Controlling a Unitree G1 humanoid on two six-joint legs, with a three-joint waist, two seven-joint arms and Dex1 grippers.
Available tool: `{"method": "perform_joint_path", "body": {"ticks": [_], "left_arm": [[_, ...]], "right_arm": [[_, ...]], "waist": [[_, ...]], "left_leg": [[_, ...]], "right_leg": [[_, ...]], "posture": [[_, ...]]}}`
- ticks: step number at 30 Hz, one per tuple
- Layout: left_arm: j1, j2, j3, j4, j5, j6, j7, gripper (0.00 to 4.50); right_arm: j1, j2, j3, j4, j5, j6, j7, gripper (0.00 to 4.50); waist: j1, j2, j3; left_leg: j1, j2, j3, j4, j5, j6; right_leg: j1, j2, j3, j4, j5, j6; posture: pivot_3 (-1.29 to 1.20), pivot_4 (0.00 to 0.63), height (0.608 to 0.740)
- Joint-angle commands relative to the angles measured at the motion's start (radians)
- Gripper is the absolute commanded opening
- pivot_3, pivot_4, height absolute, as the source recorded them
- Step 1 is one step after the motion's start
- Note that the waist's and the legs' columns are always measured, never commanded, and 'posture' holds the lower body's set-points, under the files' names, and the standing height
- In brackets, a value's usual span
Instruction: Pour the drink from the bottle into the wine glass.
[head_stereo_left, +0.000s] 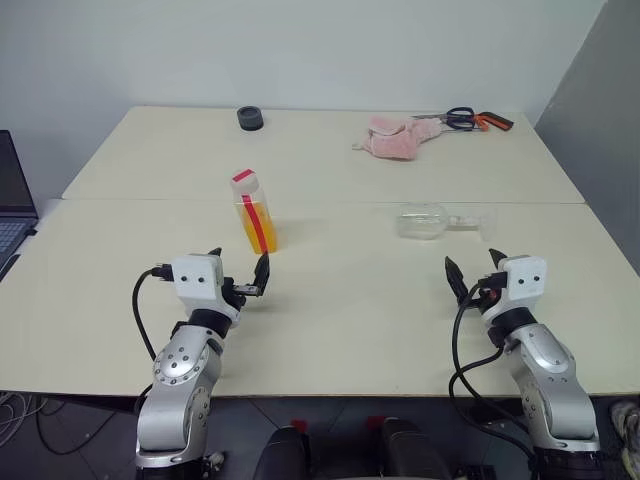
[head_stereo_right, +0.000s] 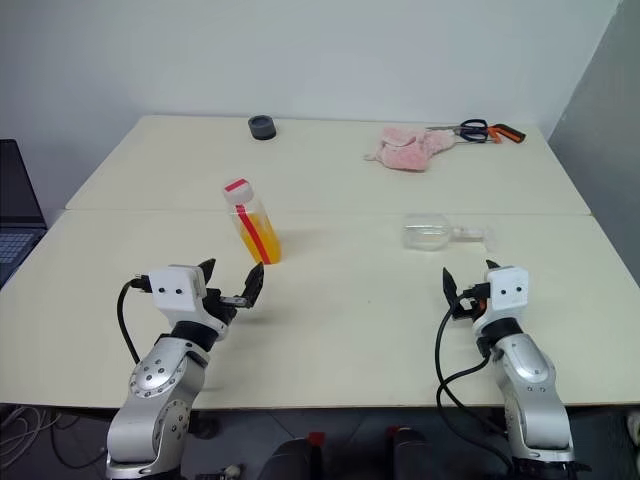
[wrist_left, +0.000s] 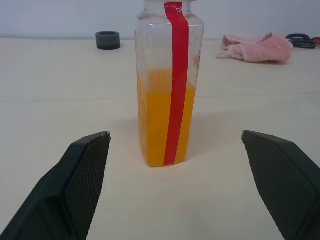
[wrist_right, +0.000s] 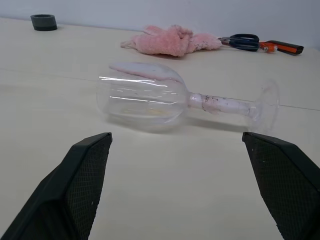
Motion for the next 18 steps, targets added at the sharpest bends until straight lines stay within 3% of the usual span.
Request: {"method": "perform_joint_path", "body": {"ticks": [1, 18], "left_arm": [[-0.003, 0.003, -0.001, -0.034, 0.012, -0.030, 0.003, 4.50], [0.004, 0.011, 0.017, -0.035, 0.052, -0.046, 0.022, 4.50]], "right_arm": [[-0.015, 0.002, -0.008, -0.014, 0.012, -0.023, 0.006, 4.46], [-0.007, -0.021, 0.036, -0.054, 0.020, -0.007, 0.083, 4.46]], "waist": [[0.000, 0.000, 0.000], [0.000, 0.000, 0.000]], "left_leg": [[0.000, 0.000, 0.000, 0.000, 0.000, 0.000], [0.000, 0.000, 0.000, 0.000, 0.000, 0.000]], "right_leg": [[0.000, 0.000, 0.000, 0.000, 0.000, 0.000], [0.000, 0.000, 0.000, 0.000, 0.000, 0.000]], "posture": [[0.00, 0.150, 0.740], [0.00, 0.150, 0.740]]}}
